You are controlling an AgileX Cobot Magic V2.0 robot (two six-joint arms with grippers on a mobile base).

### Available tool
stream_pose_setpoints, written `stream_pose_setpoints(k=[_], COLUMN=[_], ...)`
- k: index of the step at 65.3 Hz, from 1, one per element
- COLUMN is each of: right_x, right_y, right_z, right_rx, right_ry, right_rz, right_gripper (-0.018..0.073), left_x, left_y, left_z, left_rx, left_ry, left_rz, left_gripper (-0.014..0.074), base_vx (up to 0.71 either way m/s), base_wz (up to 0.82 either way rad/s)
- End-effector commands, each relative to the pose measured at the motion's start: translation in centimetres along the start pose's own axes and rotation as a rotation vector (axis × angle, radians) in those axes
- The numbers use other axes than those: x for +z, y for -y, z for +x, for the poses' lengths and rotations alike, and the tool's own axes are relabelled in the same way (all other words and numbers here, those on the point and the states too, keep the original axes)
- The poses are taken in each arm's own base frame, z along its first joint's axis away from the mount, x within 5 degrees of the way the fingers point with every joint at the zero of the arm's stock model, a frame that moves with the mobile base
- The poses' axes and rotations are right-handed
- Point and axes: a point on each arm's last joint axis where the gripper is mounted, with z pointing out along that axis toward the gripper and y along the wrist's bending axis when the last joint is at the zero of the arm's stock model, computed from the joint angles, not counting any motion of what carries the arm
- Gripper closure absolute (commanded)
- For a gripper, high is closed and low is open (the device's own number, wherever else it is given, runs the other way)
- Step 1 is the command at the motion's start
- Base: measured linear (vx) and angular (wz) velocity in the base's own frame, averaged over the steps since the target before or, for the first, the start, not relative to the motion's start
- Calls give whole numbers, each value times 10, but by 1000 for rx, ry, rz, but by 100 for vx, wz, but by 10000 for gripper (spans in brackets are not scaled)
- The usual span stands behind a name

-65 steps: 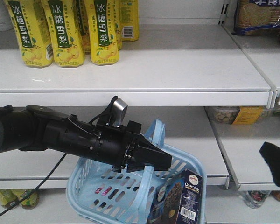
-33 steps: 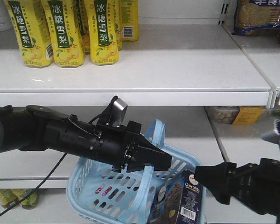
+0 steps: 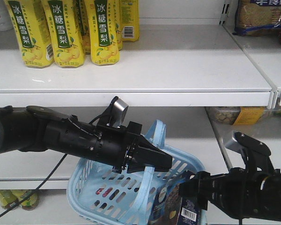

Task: Left arm holds basket, right arm returns cookies
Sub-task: 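Reach the open right gripper down into the basket toward the cookie box, then close the right gripper on the Chocofello cookie box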

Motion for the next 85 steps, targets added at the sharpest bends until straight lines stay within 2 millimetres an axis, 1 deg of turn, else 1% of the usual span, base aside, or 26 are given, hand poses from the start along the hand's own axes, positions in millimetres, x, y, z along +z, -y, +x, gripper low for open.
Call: stream_pose_setpoints(k=[1, 21, 61, 77, 85], right_x=[-2, 16, 37, 53, 62], right_y=[-9, -5, 1, 7, 6], right_z=[-11, -10, -13, -15, -21], right_rx=[-3, 11, 34, 43, 19], right_ry=[53, -9, -32, -44, -52], right_rz=[-39, -25, 8, 31, 43], right_gripper=[10, 10, 10, 23, 45], left_x=[-11, -11, -11, -11, -11], left_y=[35, 35, 35, 35, 35], left_z=[-16, -16, -16, -16, -16], left_rx=[54, 54, 54, 54, 54], left_ry=[158, 158, 158, 158, 158], left_rz=[130, 130, 130, 130, 130], left_gripper=[602, 602, 602, 602, 602], base_vx=[0, 0, 0, 0, 0], base_wz=[0, 0, 0, 0, 0])
